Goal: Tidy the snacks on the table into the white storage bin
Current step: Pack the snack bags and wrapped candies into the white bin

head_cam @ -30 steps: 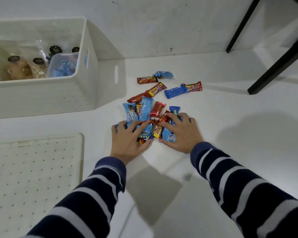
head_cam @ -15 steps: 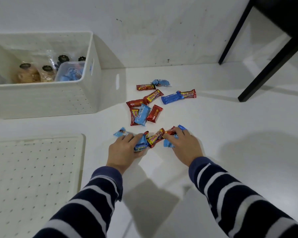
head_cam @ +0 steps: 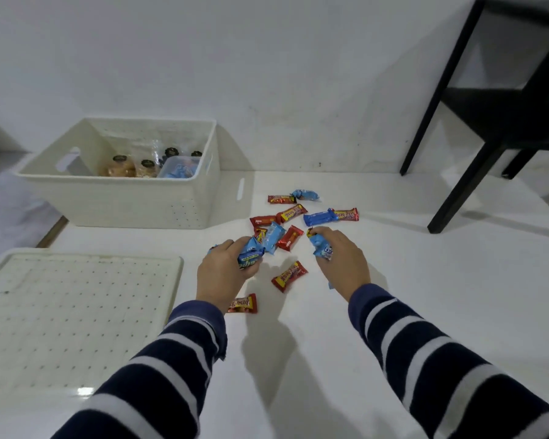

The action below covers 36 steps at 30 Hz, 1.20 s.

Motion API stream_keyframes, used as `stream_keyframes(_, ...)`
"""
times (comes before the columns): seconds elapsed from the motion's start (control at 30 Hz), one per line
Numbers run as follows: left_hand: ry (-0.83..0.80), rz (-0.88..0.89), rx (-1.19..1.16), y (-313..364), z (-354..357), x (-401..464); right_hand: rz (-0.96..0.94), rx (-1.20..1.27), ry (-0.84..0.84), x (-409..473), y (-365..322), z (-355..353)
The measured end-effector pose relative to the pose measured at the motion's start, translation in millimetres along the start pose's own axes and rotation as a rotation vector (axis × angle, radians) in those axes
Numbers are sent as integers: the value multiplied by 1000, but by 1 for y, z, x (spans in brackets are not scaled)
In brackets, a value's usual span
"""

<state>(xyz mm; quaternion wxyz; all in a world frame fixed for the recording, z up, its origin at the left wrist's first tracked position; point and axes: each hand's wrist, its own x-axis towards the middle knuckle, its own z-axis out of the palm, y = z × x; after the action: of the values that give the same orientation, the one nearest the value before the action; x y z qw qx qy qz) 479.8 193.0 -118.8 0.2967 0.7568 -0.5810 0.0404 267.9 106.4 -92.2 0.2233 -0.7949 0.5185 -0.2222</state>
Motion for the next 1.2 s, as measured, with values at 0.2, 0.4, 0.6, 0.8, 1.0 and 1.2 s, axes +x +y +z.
stream_keyframes(0.2,169,-39,-33,-10,-71,42,32,514,-3,37,-80,-24)
stream_keyframes(0.4,274,-22,17,-57,-136,99,-97,597,43,87,-175,-22)
stream_keyframes(0.6,206,-38,-31,-135,-187,176,-166,579,31,157,-274,19)
stream_keyframes(0.8,-13,-199,-179,-230,-200,239,-47,534,-127,222,-352,106)
stream_keyframes(1.0,-335,-367,-155,-310,-162,267,189,433,-366,258,-378,201)
stream_keyframes(1.2,-758,-497,-97,-343,-131,274,452,522,-689,268,-387,221)
